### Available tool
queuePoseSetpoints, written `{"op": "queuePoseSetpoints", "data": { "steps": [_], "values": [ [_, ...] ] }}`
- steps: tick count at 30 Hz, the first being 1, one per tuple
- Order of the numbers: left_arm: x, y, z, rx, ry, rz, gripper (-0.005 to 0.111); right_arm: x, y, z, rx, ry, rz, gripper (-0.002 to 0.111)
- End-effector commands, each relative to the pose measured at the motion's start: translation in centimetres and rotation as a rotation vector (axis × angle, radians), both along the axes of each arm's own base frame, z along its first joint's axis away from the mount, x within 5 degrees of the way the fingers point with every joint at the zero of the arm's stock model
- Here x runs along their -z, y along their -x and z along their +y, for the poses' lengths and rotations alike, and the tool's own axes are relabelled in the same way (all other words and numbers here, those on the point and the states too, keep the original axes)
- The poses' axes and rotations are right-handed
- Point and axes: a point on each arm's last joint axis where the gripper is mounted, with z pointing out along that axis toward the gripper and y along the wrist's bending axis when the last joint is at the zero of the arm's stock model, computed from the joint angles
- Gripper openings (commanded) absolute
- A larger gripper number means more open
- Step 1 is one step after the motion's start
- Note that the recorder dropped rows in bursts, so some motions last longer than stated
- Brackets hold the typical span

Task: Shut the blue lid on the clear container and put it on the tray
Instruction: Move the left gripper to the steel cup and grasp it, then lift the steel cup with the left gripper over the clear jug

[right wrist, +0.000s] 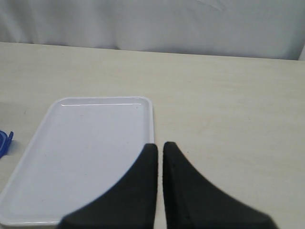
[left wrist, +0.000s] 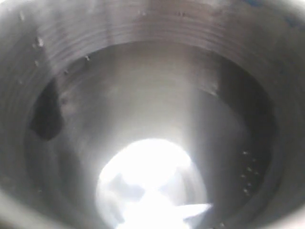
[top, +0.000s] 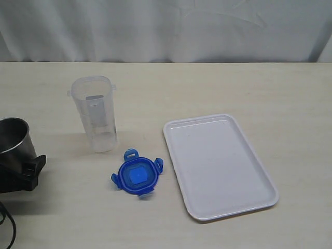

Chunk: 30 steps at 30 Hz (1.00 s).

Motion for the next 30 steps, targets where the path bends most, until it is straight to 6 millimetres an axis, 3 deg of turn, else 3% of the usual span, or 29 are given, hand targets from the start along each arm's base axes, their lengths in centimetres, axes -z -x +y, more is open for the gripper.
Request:
{"op": "queuePoseSetpoints", "data": {
  "steps": [1, 26, 30],
  "values": [
    [-0.13, -0.17, 0.06, -0.001, 0.001, -0.019, 0.105, 0.08, 0.02, 0.01, -0.003, 0.002, -0.002, 0.004],
    [-0.13, -0.17, 0.09, -0.004, 0.001, -0.019, 0.105, 0.08, 0.02, 0.01, -0.003, 0.002, -0.002, 0.004],
    [-0.13, -0.17, 0.09, -0.004, 0.001, -0.019, 0.091, 0.08, 0.02, 0.01, -0.003, 0.002, -0.002, 0.004]
  ]
}}
